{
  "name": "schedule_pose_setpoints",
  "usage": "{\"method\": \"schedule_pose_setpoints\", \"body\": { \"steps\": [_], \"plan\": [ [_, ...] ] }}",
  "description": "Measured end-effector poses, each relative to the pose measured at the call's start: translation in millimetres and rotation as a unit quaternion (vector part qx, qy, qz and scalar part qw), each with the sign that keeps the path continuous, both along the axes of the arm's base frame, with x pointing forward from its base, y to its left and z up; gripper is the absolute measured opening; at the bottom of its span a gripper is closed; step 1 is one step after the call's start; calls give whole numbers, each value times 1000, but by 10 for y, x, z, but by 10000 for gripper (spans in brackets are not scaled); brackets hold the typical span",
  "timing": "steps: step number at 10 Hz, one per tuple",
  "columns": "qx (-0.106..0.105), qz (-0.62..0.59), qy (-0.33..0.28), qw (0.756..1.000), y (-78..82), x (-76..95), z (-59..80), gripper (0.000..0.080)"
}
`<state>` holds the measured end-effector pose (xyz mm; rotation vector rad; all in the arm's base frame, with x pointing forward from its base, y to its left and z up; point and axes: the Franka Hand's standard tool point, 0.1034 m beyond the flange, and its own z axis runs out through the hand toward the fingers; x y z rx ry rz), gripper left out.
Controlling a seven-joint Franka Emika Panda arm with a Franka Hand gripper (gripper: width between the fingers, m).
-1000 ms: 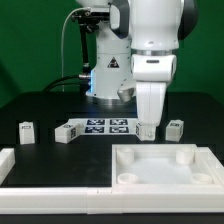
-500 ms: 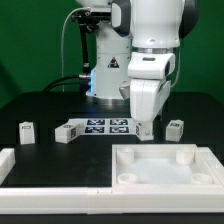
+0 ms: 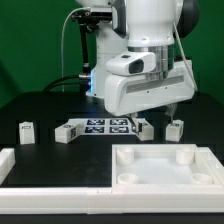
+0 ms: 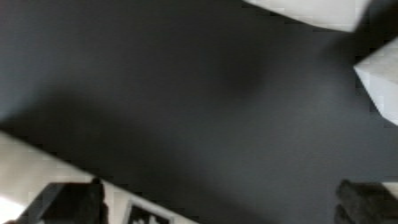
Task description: Assemble one leg
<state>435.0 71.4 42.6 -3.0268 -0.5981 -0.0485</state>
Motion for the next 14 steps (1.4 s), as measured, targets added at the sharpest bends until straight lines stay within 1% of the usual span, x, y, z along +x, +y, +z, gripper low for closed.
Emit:
{"method": "schedule_pose_setpoints", "body": {
  "steps": [1,2,4,5,6,7,8,10,11,12,13,14],
  "plan": [
    [9,-98,1,995,47,-45,-17,649],
    [16,-192,6,981,128,-122,-44,649],
    [22,-280,20,960,214,-201,-75,649],
    [27,-340,27,940,274,-221,-75,649],
    [32,-421,36,906,355,-248,-76,649],
    [35,-447,39,893,378,-255,-77,649],
    [37,-460,41,886,380,-251,-75,649],
    [36,-449,42,892,376,-255,-78,649],
    [34,-435,50,898,332,-246,-85,649],
    [36,-423,40,904,271,-204,-89,649],
    [33,-415,46,908,283,-255,-112,649],
    [24,-398,101,912,283,-344,-124,649]
  ]
}}
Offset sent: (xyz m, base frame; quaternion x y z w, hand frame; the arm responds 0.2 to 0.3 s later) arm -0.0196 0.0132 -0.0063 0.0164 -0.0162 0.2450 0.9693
